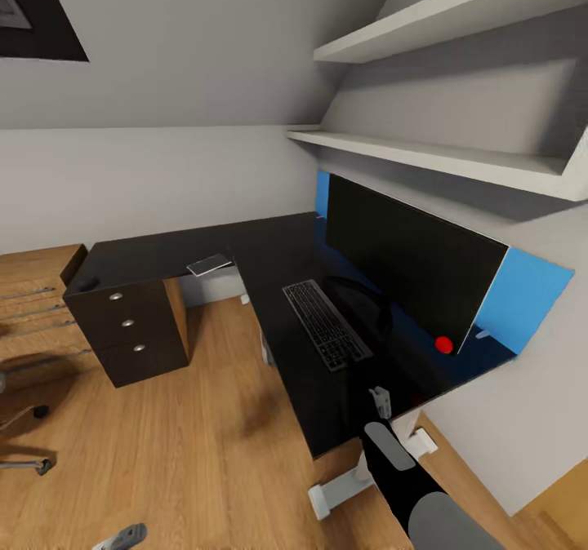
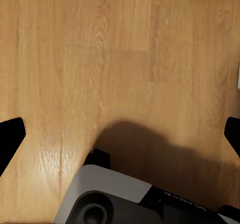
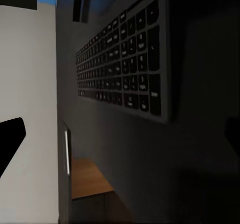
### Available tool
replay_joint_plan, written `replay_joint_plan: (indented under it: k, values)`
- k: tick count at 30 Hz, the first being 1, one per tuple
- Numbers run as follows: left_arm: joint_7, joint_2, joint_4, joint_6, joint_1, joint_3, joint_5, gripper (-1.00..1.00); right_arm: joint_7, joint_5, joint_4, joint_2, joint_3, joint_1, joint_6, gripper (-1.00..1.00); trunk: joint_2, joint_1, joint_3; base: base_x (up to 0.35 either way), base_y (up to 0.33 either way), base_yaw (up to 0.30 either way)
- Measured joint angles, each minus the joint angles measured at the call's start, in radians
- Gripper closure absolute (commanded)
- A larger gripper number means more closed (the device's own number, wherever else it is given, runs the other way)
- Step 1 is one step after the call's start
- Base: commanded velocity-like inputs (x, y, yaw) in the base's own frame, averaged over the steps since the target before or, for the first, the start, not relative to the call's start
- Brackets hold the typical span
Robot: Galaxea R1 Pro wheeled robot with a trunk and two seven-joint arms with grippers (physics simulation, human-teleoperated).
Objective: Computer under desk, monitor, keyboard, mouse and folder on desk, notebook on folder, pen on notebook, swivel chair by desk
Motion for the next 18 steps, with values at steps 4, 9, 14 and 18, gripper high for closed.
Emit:
replay_joint_plan:
  k: [4,9,14,18]
  values:
    - [0.000,0.000,0.000,0.000,0.000,0.000,0.001,-1.00,0.000,0.000,0.000,0.000,0.000,0.000,0.000,-1.00,0.000,0.000,0.000,-0.334,0.000,0.000]
    - [0.000,0.000,0.000,0.000,0.000,0.000,0.000,-1.00,0.000,0.000,0.000,0.000,0.000,0.000,0.000,-1.00,0.000,0.000,0.000,-0.322,0.000,0.000]
    - [0.000,0.000,0.000,0.000,0.000,0.000,0.001,-1.00,0.000,0.000,0.000,0.000,0.000,0.000,0.000,-1.00,0.000,0.000,0.000,-0.307,0.000,0.000]
    - [0.002,0.000,0.001,0.000,0.000,0.000,0.001,-1.00,0.000,0.000,0.000,0.000,0.000,0.000,0.000,-1.00,0.000,0.000,0.000,-0.304,0.000,0.000]
